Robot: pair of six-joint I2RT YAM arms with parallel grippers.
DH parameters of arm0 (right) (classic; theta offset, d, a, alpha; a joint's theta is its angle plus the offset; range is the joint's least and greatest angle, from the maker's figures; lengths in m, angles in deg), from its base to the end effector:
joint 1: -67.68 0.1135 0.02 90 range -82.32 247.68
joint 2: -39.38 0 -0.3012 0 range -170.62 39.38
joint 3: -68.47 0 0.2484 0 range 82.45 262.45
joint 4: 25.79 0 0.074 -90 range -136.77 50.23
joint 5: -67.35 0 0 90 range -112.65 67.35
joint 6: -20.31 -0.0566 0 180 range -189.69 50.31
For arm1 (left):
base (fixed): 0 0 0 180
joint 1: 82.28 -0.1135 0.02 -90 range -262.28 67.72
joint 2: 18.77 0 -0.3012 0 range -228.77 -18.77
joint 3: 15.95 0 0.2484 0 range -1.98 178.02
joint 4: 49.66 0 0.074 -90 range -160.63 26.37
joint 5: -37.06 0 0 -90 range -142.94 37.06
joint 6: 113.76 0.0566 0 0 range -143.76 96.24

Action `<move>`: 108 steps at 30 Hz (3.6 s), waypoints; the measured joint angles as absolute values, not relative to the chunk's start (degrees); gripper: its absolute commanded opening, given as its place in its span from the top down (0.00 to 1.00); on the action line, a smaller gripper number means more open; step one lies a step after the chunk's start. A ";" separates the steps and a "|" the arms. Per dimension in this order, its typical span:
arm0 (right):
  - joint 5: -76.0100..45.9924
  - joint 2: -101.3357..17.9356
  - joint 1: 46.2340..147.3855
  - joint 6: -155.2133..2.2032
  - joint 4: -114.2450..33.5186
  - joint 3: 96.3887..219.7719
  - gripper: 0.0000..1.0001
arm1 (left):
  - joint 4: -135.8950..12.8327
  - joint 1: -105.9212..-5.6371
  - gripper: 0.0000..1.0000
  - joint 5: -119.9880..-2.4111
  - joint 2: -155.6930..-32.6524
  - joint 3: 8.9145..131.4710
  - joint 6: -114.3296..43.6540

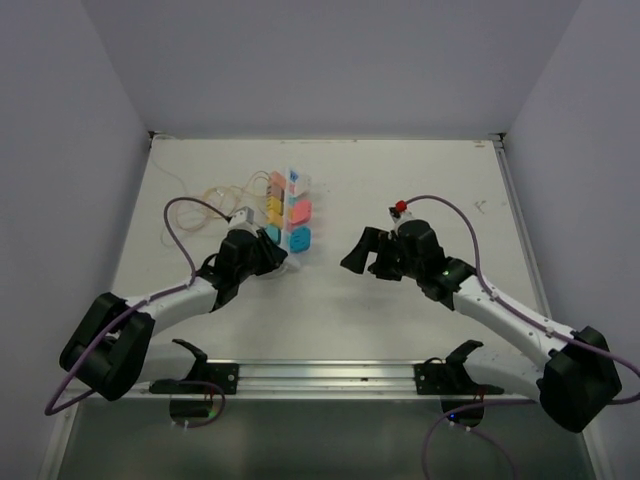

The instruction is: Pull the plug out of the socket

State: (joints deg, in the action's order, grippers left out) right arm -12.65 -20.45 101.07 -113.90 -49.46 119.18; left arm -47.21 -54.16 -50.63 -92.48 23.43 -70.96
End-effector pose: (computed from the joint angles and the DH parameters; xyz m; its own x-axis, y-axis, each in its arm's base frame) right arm 0.1807 0.1309 0.2643 -0.7870 0.3037 -0.5370 -0.1606 0.7396 0.6536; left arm 0.2229 -0.1165 0.1936 -0.6399 -0.4893 -0.5926 -0.0423 0.7924 -0.6086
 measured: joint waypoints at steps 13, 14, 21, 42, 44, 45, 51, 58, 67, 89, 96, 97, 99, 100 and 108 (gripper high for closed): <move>-21.22 -39.07 107.82 -118.95 -40.35 129.30 0.19 | -55.78 -50.05 1.00 -43.38 -89.68 26.32 -64.55; -21.24 -40.69 107.80 -119.45 -39.10 130.15 0.20 | -56.06 -49.99 1.00 -43.09 -89.53 26.38 -64.18; -18.11 -51.66 107.80 -121.33 -30.75 133.69 0.25 | -58.01 -49.90 1.00 -41.98 -88.92 26.95 -61.89; -8.02 -69.17 107.80 -125.04 -12.17 138.35 0.49 | -58.68 -49.83 1.00 -41.15 -88.74 27.19 -60.55; -7.51 -70.35 107.80 -125.41 -10.77 138.35 0.54 | -58.71 -49.83 1.00 -41.10 -88.74 27.19 -60.55; -7.19 -71.03 107.80 -125.57 -10.08 138.35 0.60 | -58.71 -49.83 1.00 -41.02 -88.74 27.19 -60.55; -6.01 -73.57 107.74 -128.78 -3.98 137.60 0.89 | -58.84 -49.77 1.00 -40.10 -88.74 27.19 -60.71; -4.93 -74.46 107.08 -132.17 2.43 134.65 1.00 | -60.80 -49.07 1.00 -38.50 -88.87 28.02 -62.04; -4.89 -75.25 106.71 -138.20 11.24 129.97 1.00 | -63.73 -48.02 1.00 -37.37 -88.48 28.83 -67.75; -5.00 -66.85 102.88 -139.21 11.45 125.25 1.00 | -69.46 -48.87 1.00 -21.52 -87.69 29.31 -72.01; -5.11 -59.45 96.17 -132.89 0.44 123.57 1.00 | -69.44 -48.87 1.00 -21.74 -87.67 29.44 -69.52; -5.11 -58.48 94.80 -131.60 -1.29 123.68 1.00 | -69.44 -48.89 1.00 -21.87 -87.67 29.51 -69.03; -5.11 -57.37 92.22 -128.72 -5.92 125.10 1.00 | -69.48 -48.87 1.00 -22.28 -87.67 29.62 -68.07; -5.09 -57.35 90.99 -127.47 -7.85 126.35 1.00 | -69.50 -48.89 1.00 -22.57 -87.67 29.66 -67.59; -4.54 -65.92 87.10 -123.53 -16.92 141.89 1.00 | -69.92 -48.89 1.00 -23.55 -87.69 30.05 -65.10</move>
